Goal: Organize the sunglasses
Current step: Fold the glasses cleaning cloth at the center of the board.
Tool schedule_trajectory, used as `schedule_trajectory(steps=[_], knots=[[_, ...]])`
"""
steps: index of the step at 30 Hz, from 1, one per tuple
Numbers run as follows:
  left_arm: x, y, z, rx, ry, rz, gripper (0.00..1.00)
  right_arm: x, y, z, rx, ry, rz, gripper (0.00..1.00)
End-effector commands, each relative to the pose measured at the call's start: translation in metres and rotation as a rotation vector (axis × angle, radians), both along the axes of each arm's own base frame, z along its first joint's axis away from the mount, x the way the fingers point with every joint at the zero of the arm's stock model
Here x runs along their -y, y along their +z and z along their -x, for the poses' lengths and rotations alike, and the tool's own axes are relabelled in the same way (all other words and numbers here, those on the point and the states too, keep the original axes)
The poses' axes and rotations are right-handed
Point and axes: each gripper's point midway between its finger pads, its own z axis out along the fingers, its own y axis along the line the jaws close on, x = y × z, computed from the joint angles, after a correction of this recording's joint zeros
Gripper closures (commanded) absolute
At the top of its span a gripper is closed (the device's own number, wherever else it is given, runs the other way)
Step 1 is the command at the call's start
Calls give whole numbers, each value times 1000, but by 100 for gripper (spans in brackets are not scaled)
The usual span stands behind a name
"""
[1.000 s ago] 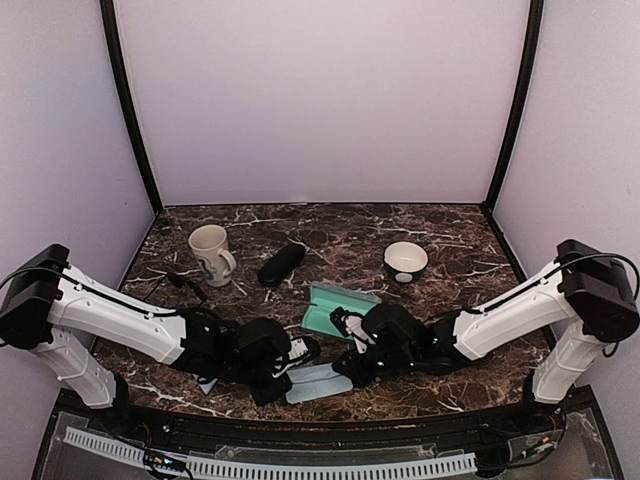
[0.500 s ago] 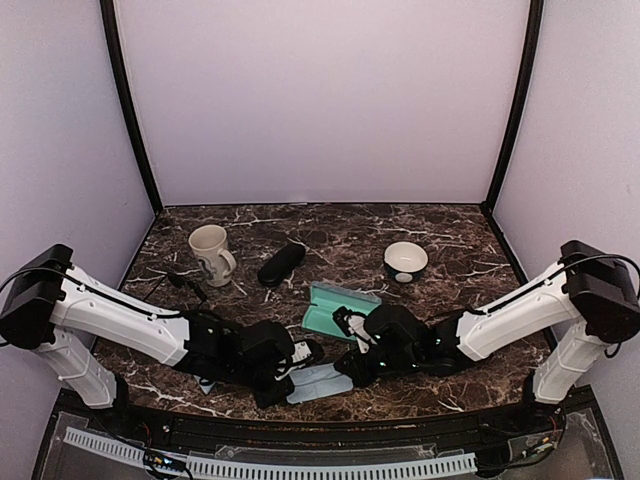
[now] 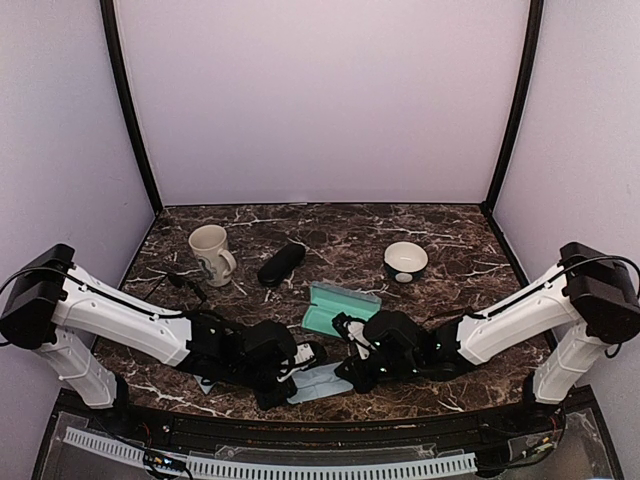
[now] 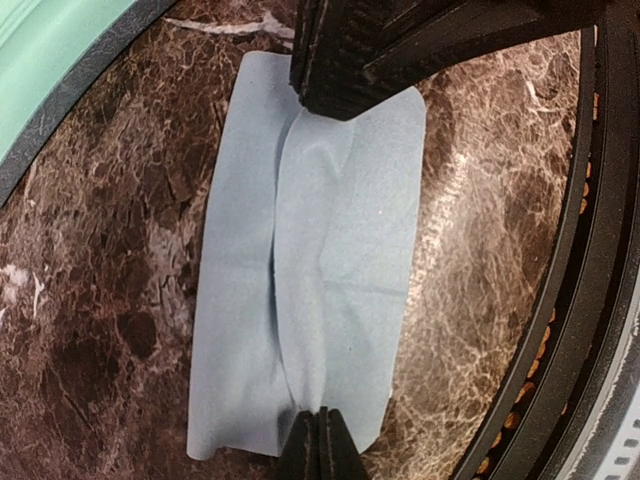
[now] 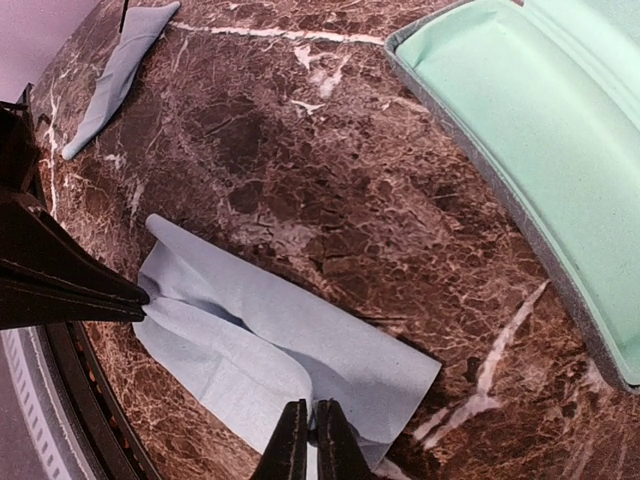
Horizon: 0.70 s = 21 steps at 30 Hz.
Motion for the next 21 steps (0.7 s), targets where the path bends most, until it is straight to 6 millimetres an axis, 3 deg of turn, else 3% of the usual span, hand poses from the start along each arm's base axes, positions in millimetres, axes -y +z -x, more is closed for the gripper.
schedule_trajectory(steps=[1, 12, 14, 21], knots=[[6, 3, 5, -14, -26, 1, 100, 0, 7, 1, 16, -11, -17, 93], [5, 2, 4, -14, -21, -11, 100, 2, 4, 2, 14, -14, -3, 94], [4, 3, 4, -14, -21, -12, 100, 1, 17, 2, 24, -13, -33, 95], [4, 7, 7, -24, -29, 6, 100, -1, 22, 7, 16, 6, -48, 98]])
